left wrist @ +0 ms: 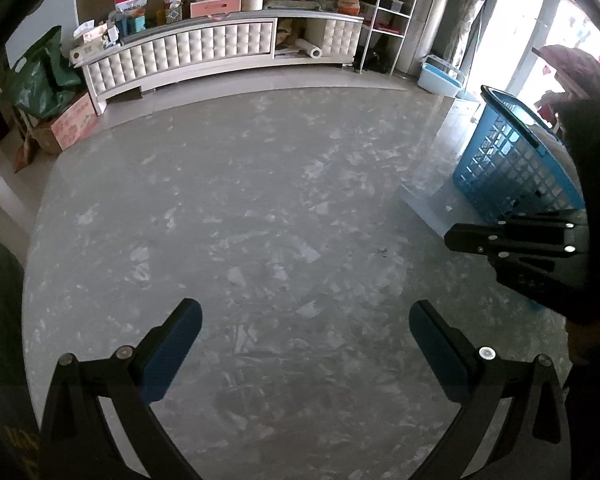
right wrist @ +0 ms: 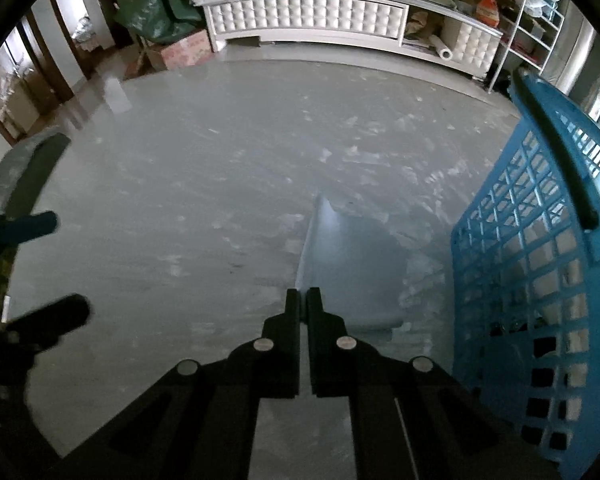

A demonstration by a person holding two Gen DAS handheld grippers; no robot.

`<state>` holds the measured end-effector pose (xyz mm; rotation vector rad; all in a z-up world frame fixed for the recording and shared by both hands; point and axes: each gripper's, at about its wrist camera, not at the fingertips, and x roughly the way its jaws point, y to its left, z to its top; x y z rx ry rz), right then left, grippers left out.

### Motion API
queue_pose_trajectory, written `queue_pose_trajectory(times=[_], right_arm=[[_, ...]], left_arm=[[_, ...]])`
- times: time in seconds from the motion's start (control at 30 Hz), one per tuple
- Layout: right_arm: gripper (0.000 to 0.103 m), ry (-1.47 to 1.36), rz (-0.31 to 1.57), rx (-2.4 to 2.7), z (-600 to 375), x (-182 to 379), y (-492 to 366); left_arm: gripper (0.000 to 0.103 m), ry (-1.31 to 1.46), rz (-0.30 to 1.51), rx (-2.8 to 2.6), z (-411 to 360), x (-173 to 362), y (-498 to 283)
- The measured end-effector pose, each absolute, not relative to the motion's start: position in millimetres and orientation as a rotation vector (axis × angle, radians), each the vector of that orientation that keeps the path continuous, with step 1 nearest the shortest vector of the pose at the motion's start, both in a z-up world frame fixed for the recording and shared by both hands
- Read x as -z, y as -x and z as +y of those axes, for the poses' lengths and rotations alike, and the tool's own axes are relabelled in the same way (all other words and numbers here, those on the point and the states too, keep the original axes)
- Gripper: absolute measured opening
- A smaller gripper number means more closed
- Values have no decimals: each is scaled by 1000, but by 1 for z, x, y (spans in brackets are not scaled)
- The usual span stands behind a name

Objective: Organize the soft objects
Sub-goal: 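Lower the right gripper onto the light-blue cloth and grasp it, then lift the light-blue cloth with the right gripper and carry it over the basket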

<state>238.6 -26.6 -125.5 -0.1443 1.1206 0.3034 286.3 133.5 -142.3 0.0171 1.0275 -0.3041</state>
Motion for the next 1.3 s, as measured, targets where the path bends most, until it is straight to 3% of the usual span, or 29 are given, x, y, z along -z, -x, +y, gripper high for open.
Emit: queue_pose_trajectory(times=[0.4, 0.97, 1.3], right_arm=[[3, 13, 1125, -406, -29, 91, -221], [3, -12, 949, -475, -63, 15, -161], [3, -99, 883, -440, -115, -9, -139]], left_arm=[[103, -29, 979, 317, 123, 112, -273], [103, -41, 872, 341, 83, 19, -217], [103, -84, 840, 404, 39, -8, -196]])
